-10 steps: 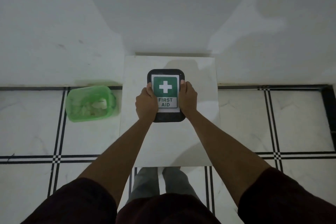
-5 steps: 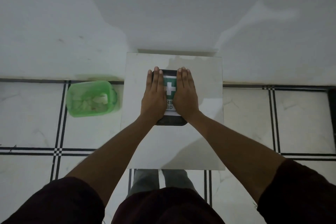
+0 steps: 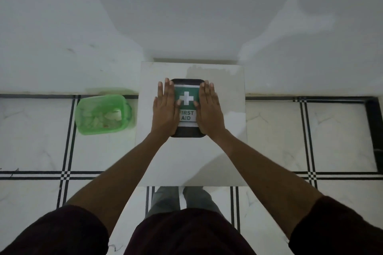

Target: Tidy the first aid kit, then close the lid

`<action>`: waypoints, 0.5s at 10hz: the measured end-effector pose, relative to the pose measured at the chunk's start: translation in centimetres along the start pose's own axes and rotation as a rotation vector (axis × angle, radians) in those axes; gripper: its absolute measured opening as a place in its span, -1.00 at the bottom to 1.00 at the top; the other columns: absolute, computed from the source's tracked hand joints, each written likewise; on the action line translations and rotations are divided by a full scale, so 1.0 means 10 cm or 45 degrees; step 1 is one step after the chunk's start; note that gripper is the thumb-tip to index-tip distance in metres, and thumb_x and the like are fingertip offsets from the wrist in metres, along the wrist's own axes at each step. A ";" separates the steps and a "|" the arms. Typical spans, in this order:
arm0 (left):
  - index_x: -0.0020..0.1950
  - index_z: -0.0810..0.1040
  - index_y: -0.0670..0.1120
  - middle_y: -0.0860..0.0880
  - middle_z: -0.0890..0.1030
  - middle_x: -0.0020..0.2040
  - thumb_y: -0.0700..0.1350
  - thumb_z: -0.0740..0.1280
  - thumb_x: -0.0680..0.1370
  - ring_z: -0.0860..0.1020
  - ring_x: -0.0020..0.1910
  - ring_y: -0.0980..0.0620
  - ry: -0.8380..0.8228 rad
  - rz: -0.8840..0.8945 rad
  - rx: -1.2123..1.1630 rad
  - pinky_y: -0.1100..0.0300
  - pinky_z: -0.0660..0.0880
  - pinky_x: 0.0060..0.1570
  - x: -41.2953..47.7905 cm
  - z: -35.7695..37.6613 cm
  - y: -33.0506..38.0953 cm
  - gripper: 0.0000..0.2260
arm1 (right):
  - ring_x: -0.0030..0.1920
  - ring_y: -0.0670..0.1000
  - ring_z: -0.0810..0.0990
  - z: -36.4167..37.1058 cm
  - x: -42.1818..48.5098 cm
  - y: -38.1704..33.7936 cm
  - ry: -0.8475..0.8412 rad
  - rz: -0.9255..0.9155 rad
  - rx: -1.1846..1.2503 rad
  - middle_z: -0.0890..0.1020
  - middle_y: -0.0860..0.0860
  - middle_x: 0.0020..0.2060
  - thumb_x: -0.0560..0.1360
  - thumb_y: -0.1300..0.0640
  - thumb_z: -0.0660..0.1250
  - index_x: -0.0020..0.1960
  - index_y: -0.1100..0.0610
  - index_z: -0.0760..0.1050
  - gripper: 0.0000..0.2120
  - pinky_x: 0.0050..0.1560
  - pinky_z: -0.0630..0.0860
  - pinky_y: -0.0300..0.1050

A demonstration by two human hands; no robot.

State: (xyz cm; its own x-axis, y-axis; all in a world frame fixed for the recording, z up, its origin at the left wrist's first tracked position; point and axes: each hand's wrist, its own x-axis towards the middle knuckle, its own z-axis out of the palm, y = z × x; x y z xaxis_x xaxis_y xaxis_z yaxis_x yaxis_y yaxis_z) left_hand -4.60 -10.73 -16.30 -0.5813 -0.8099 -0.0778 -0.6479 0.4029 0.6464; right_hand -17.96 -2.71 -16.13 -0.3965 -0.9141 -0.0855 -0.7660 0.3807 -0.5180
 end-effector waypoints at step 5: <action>0.52 0.16 -0.13 -0.12 0.14 0.57 0.03 -0.06 0.65 0.01 0.56 -0.06 -0.007 -0.024 0.048 -0.09 0.01 0.52 -0.18 -0.23 0.23 -0.53 | 0.55 0.17 -0.01 -0.17 -0.15 -0.15 0.100 0.060 0.061 0.10 0.23 0.52 0.62 -0.01 -0.15 0.51 0.28 0.03 -0.44 0.55 0.00 0.10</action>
